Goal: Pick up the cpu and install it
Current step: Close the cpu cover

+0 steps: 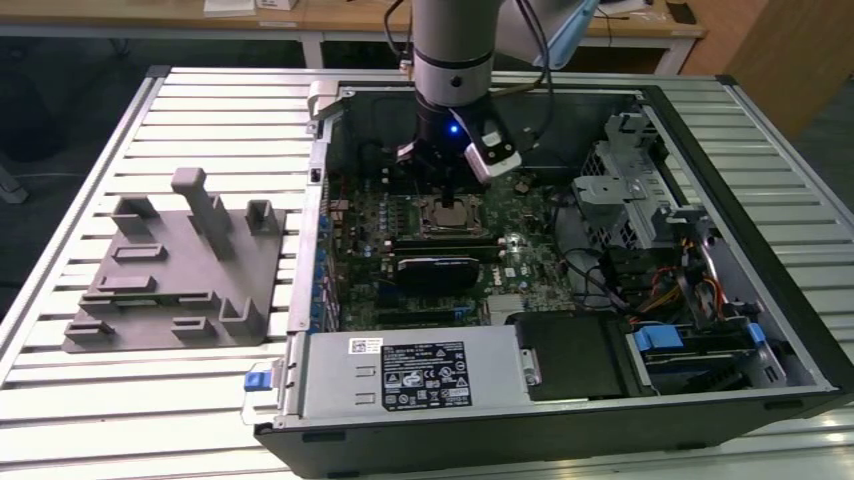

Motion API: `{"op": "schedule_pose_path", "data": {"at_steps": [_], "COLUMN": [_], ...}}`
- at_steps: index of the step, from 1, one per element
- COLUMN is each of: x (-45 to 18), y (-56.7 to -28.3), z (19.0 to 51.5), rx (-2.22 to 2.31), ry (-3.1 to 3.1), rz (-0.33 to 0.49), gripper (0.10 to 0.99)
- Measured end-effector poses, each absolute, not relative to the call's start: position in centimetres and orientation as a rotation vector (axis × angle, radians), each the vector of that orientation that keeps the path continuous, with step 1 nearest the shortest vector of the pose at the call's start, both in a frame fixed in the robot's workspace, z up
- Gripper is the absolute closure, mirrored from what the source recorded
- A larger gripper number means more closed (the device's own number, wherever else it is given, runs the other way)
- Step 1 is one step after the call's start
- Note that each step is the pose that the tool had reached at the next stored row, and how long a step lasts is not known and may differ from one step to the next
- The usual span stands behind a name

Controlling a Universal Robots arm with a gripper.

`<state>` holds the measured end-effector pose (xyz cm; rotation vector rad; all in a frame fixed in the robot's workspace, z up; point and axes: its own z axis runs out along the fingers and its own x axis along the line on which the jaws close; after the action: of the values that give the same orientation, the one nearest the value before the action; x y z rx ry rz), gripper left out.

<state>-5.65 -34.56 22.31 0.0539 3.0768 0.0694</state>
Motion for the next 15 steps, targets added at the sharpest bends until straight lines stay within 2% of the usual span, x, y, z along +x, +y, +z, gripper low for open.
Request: {"op": "schedule_pose_path", "data": {"at_steps": [15], "x": [-5.24], "y": [-34.59], "z": [21.41], "rx": [0.05], "ry": [3.092], "rz": [0.058], "gripper": [0.98]}}
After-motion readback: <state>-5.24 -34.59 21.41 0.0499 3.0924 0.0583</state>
